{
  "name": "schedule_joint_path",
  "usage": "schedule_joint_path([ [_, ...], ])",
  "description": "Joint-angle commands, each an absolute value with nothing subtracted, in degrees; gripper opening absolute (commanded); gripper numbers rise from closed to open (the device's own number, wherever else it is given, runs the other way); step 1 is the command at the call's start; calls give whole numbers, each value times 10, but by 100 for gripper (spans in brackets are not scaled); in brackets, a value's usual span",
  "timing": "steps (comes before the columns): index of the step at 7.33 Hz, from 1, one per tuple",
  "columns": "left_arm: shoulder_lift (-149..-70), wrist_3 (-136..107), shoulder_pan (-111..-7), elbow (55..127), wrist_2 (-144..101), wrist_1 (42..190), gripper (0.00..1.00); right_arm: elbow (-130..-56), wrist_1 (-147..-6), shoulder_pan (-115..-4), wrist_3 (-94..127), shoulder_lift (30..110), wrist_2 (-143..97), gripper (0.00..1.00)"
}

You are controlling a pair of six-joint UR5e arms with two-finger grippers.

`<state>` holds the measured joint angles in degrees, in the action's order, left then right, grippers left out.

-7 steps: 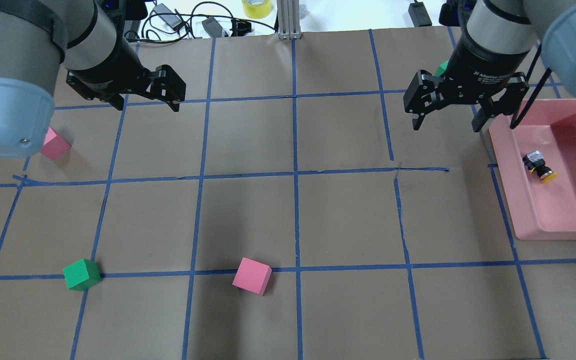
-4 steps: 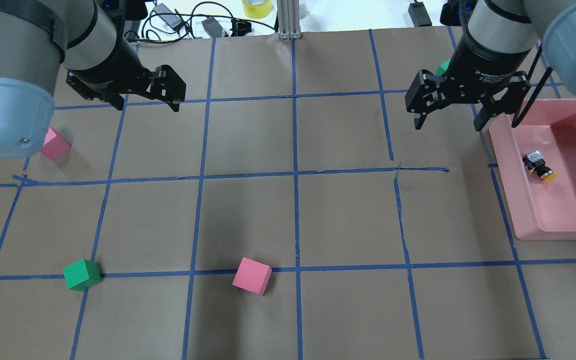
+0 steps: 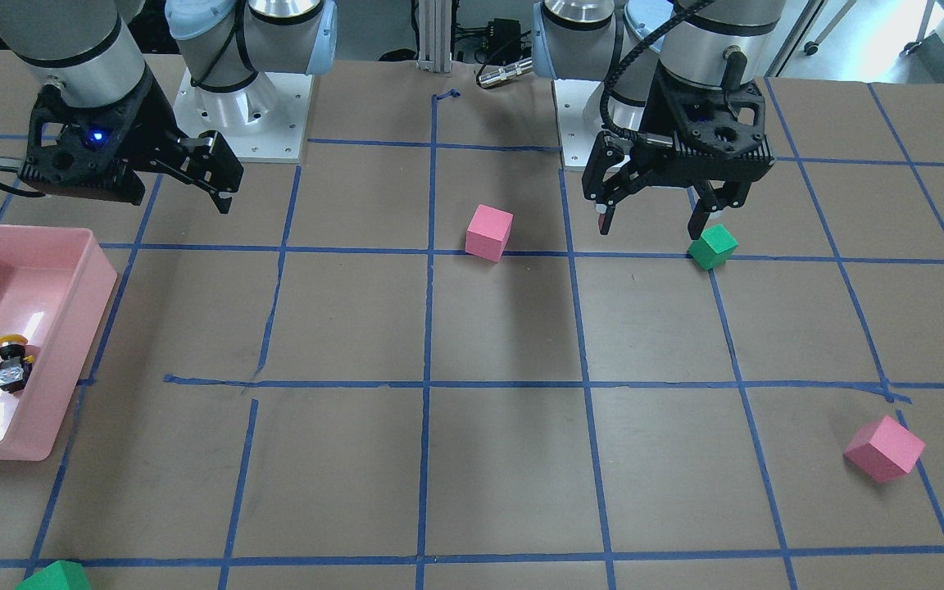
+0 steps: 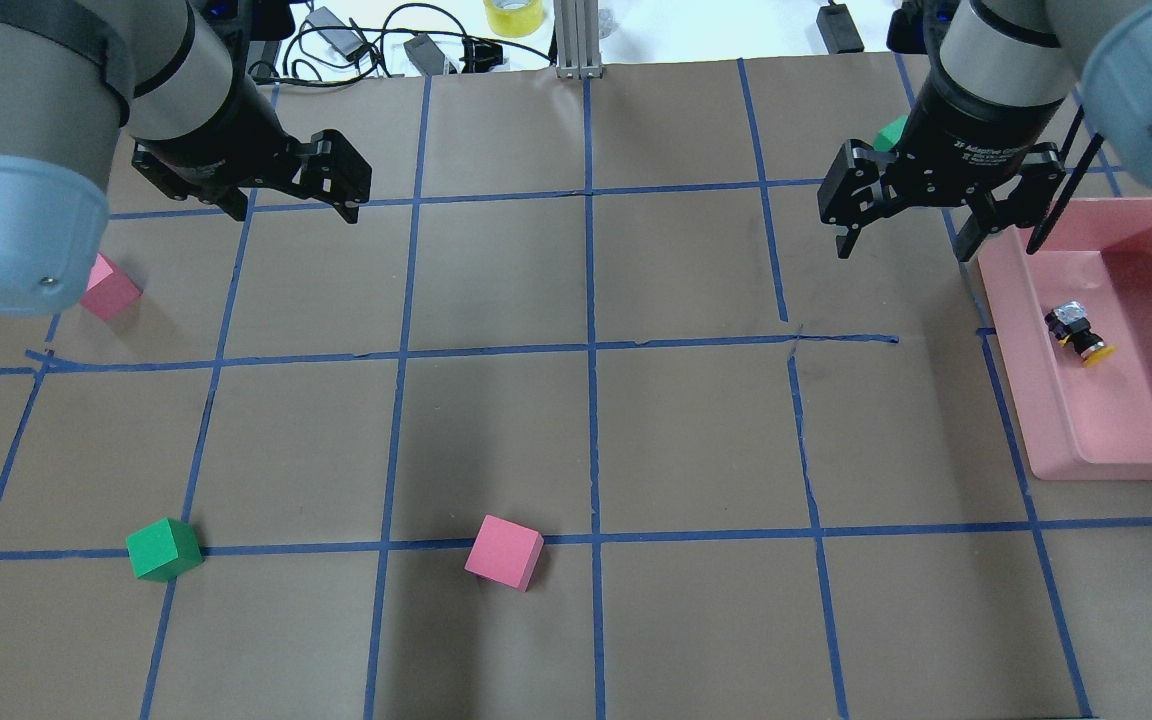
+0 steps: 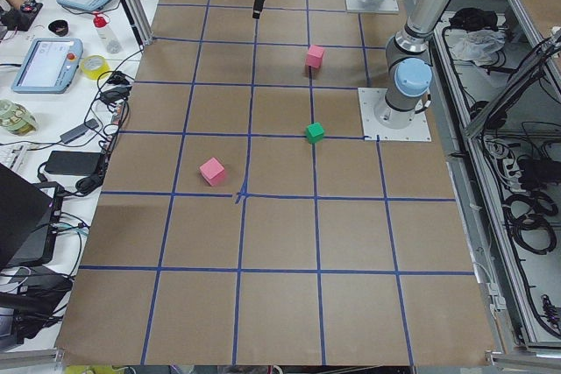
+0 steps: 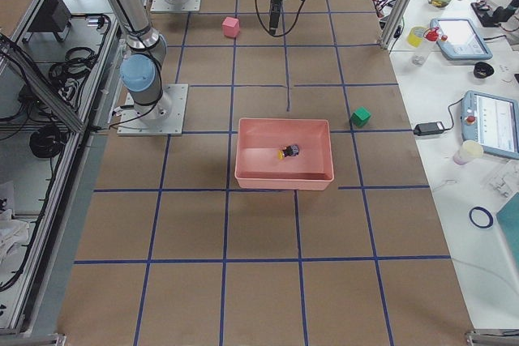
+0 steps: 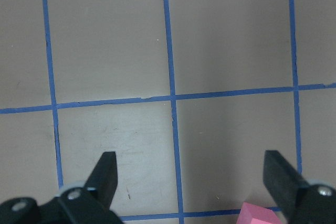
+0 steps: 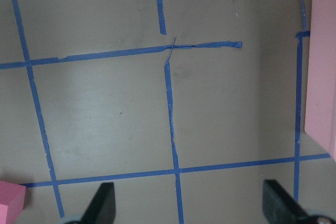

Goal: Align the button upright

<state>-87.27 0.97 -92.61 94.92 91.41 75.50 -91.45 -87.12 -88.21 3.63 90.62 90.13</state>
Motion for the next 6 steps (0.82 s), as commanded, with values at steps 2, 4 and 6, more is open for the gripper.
schedule_joint_path([
  [2,-873,10,-926,949,914,755,100,-920,-893,-868,34,896,951,100],
  [4,-873,10,-926,949,914,755,100,-921,-937,-795,-41,877,953,100],
  [6,-873,10,-926,949,914,755,100,-922,-989,-707,-151,863,952,100],
])
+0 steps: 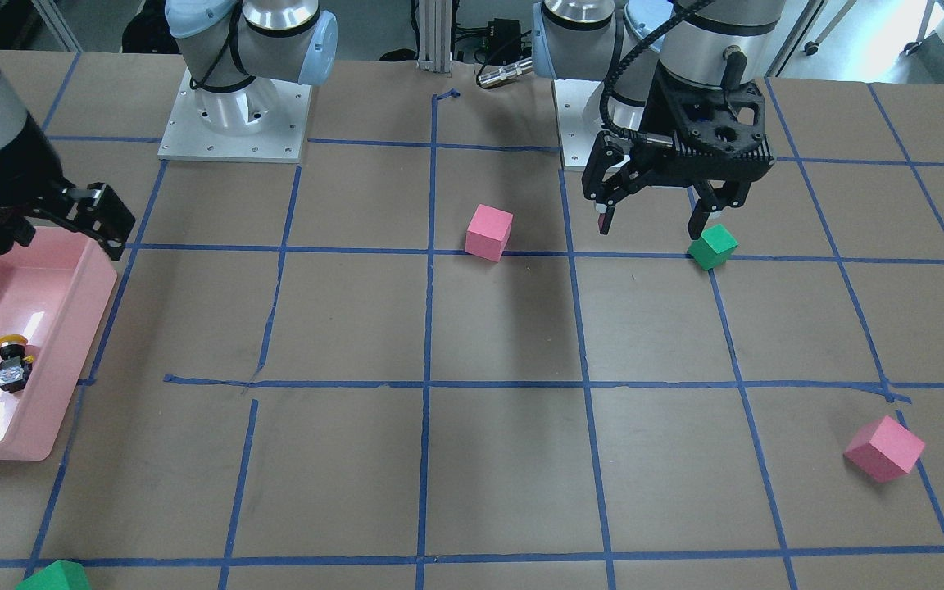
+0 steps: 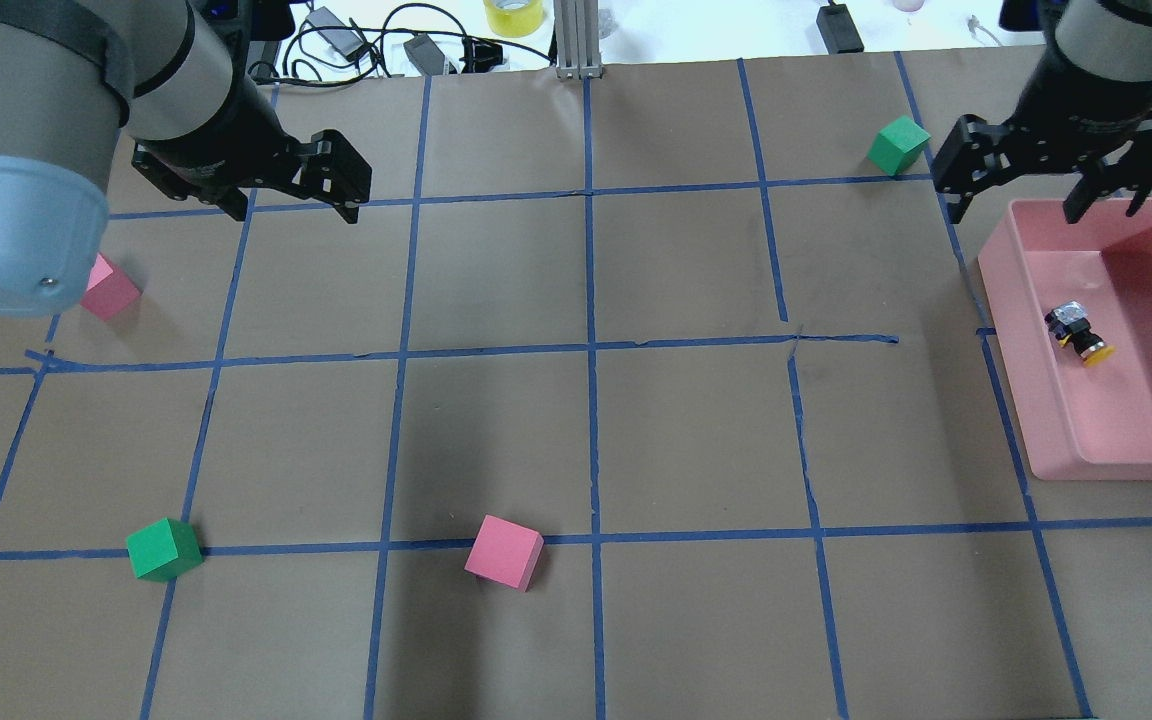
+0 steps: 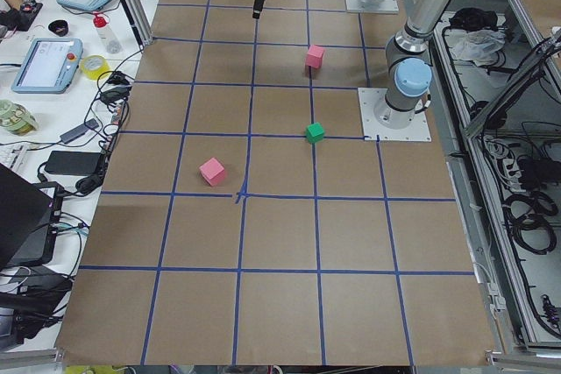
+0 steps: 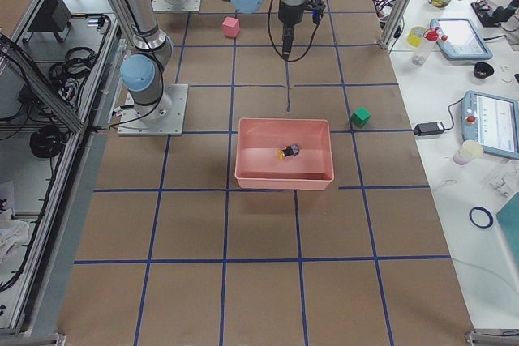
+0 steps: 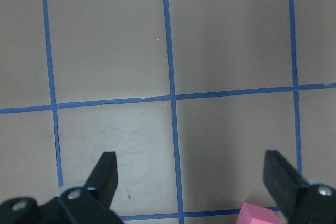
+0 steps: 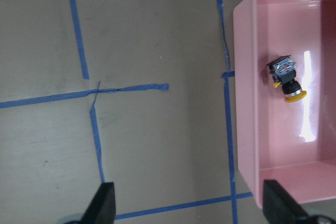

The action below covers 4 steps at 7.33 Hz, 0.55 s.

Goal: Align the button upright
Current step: 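Move the right gripper over the pink bin above the button switch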

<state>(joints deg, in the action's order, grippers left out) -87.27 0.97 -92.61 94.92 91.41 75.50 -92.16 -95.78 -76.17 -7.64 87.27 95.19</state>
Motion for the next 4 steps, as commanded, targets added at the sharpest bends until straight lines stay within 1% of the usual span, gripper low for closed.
schedule_joint_path([
  [1,-873,10,-926,949,914,755,100,-926,-991,-661,-178,850,949,100],
  [2,-873,10,-925,949,914,755,100,-934,-1008,-622,-202,829,947,100],
  [4,-873,10,-925,949,914,755,100,-971,-1095,-601,-231,791,947,100],
])
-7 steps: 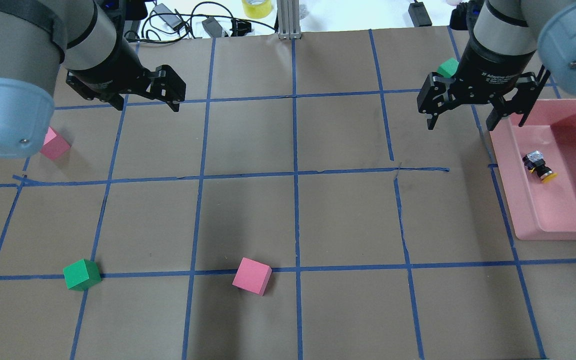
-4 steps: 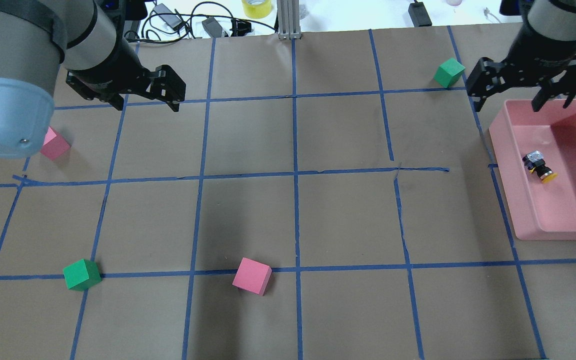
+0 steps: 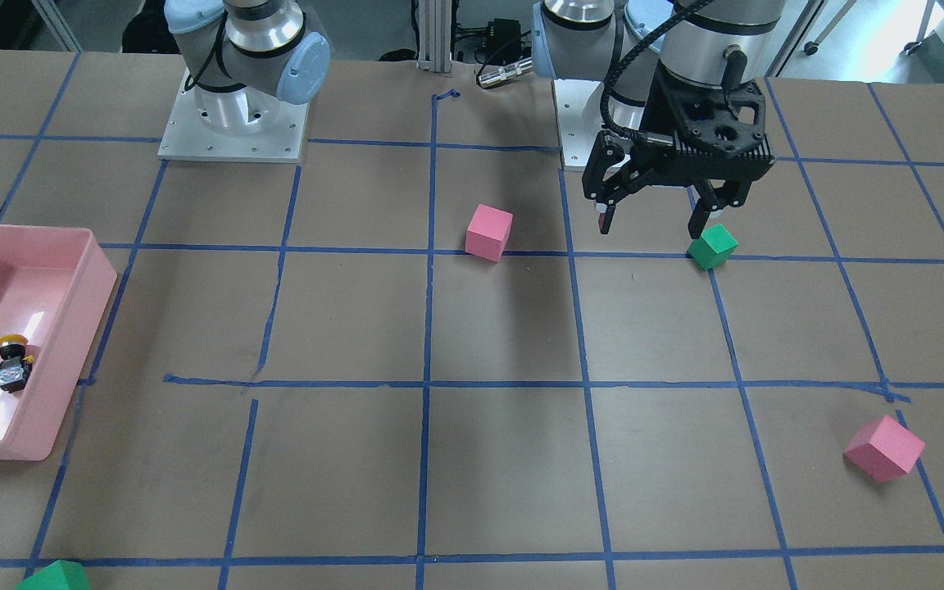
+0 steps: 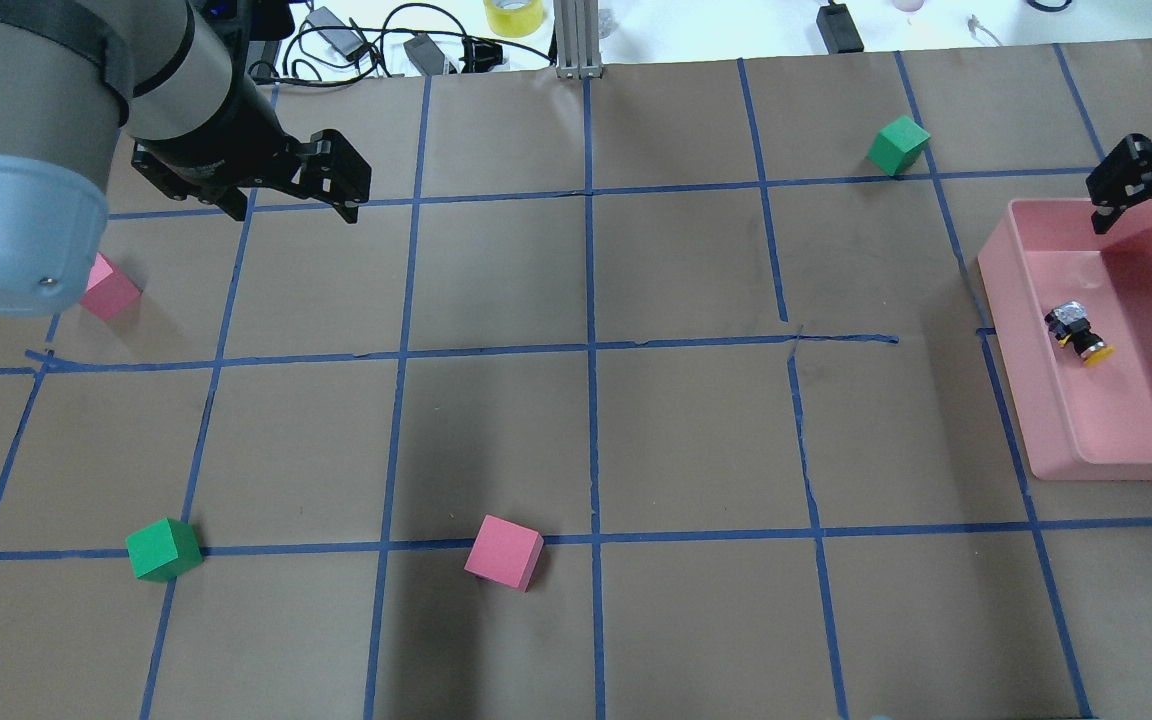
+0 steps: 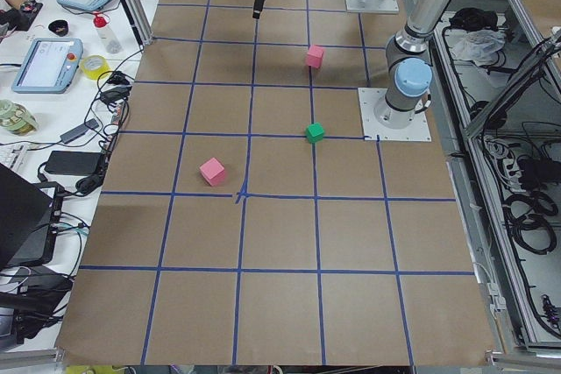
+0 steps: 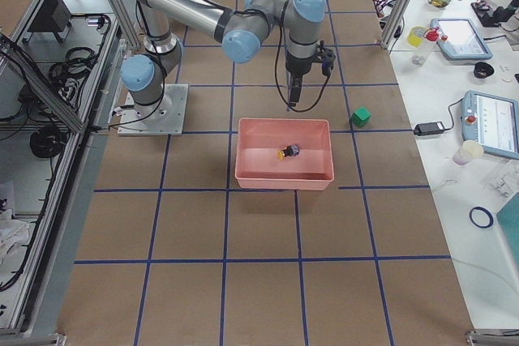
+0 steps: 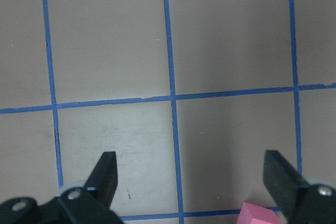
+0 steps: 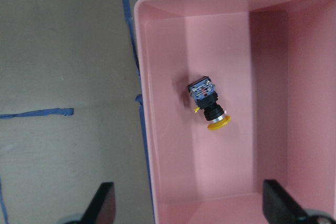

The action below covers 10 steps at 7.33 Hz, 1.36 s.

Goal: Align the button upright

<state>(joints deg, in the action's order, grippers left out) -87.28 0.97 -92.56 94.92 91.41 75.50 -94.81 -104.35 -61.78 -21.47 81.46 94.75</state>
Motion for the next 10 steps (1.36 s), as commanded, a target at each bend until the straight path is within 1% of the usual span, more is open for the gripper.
schedule_joint_path([
  [1,-873,10,-925,949,914,755,100,-992,-1135,-601,-231,781,949,100],
  [5,-873,10,-925,949,914,755,100,-1041,-1212,-557,-265,726,929,96],
  [6,-873,10,-925,949,914,755,100,-1043,-1219,-556,-265,709,930,90],
  [8,-873,10,-925,949,914,755,100,-1046,-1229,-547,-268,691,940,90],
  [10,-873,10,-925,949,914,755,100,-1073,-1230,-530,-269,689,940,91],
])
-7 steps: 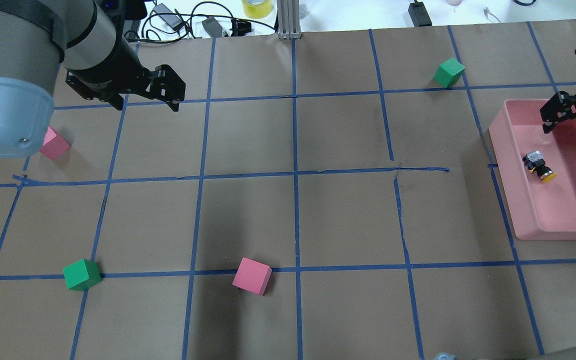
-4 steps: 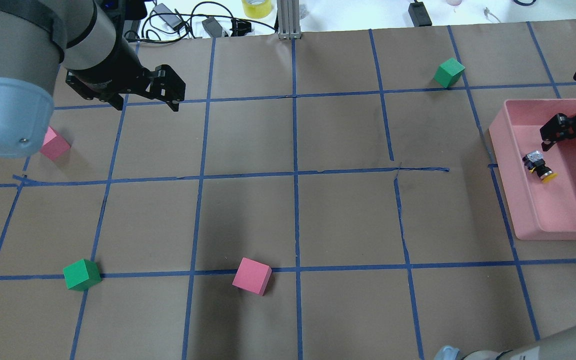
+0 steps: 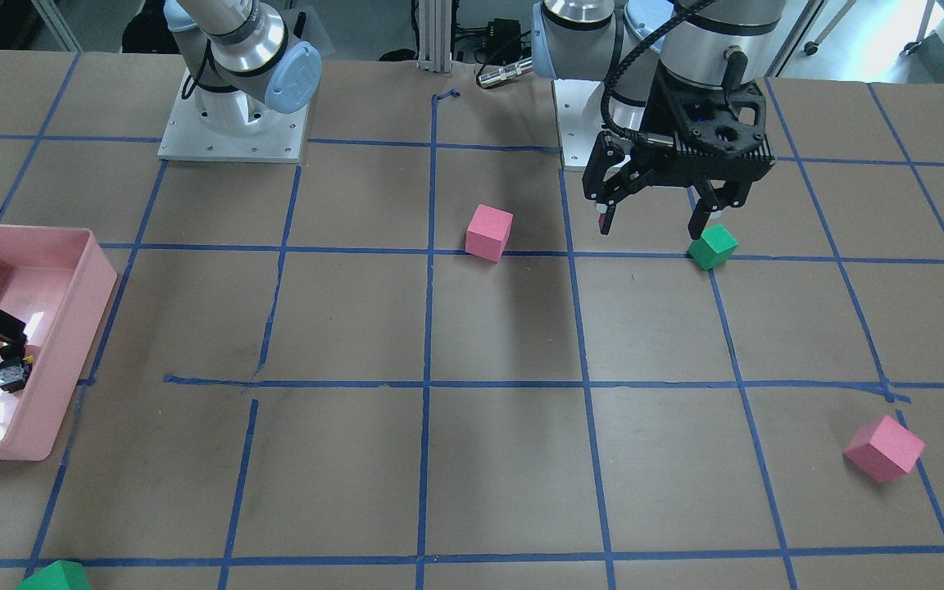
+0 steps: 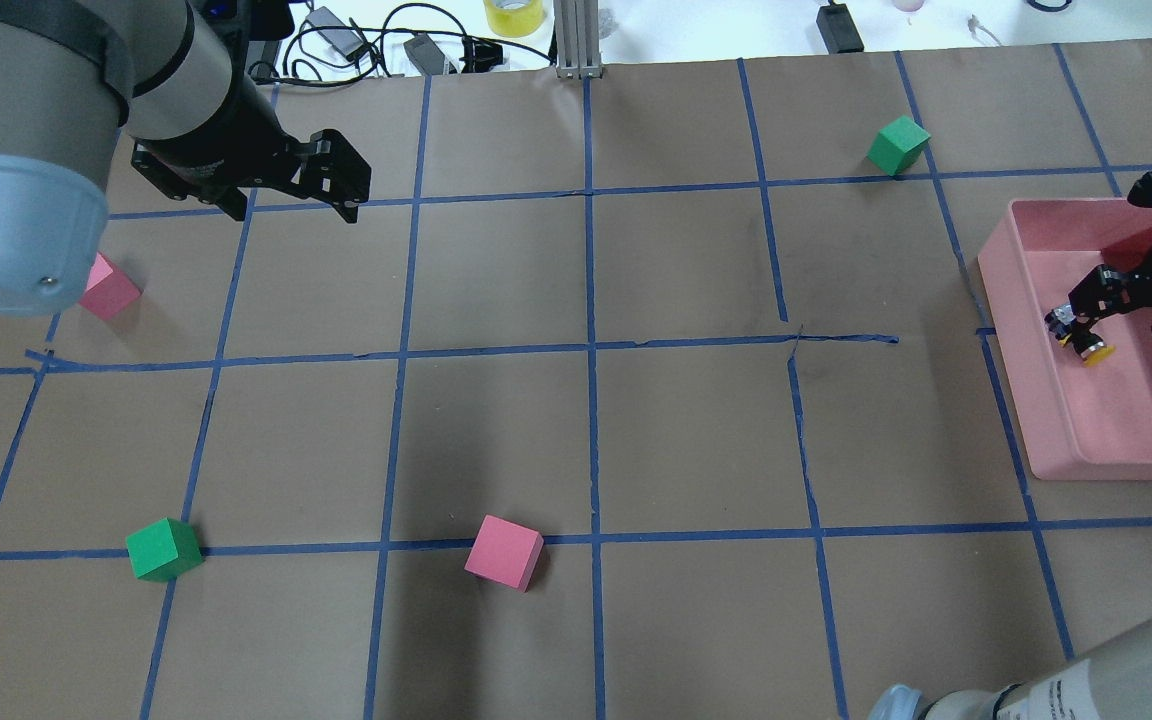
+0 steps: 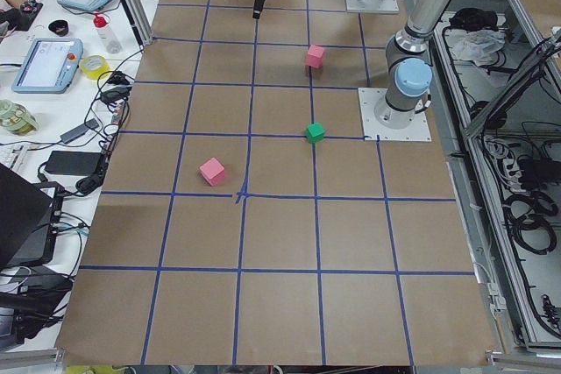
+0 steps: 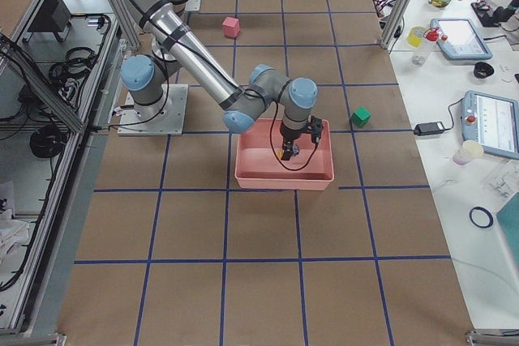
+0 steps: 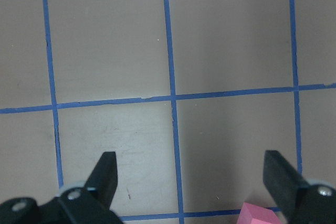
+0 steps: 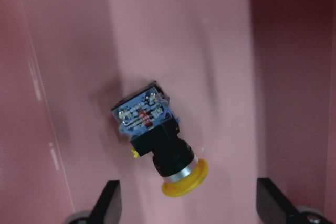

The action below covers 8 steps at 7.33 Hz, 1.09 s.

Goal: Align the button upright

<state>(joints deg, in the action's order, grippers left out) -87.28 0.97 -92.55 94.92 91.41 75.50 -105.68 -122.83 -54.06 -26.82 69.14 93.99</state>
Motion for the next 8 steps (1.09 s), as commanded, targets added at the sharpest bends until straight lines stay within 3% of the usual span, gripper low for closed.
schedule_joint_path([
  [1,-873,10,-925,949,914,755,100,-1078,-1229,-528,-269,689,941,92],
  [3,-873,10,-925,949,914,755,100,-1079,-1237,-527,-269,673,950,100],
  [6,-873,10,-925,949,914,755,100,-1079,-1252,-526,-269,666,970,99],
  [7,-873,10,-925,949,914,755,100,-1079,-1252,-527,-270,666,970,56],
  [8,-873,10,-925,949,914,755,100,-1079,-1249,-527,-268,666,969,1],
])
